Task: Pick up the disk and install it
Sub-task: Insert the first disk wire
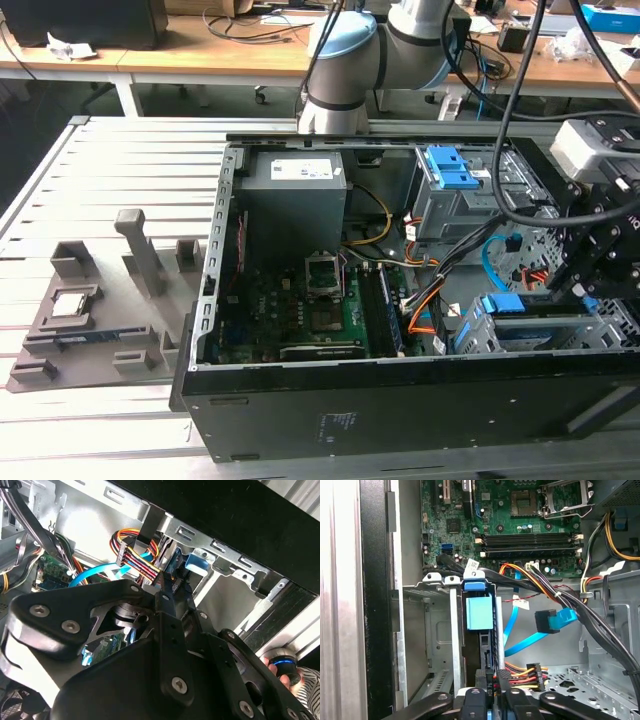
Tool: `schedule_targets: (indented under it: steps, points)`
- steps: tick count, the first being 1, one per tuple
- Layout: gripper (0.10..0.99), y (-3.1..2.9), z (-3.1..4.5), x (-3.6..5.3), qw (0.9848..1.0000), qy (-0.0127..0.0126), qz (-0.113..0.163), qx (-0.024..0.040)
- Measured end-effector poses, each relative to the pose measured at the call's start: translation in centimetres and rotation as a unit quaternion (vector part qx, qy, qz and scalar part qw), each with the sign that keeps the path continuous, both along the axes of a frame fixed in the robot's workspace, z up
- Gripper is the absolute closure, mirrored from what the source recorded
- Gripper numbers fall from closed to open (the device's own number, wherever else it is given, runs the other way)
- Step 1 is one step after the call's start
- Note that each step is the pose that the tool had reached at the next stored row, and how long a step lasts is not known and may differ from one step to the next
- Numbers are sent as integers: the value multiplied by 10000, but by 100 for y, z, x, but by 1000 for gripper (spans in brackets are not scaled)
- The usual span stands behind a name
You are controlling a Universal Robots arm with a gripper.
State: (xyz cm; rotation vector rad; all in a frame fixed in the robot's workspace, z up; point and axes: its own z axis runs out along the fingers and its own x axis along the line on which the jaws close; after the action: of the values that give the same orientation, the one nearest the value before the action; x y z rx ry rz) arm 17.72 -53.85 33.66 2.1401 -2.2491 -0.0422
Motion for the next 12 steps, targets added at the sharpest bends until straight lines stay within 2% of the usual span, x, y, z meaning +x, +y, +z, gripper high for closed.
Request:
schedule_targets:
  steps: [3,7,9,12]
  points:
    - [839,0,12,0,10000,0,0,-5]
    - [839,2,191,0,10000,0,0,-3]
    - [839,2,247,0,10000,0,0,-3]
    - [855,14,408,0,10000,0,0,-3]
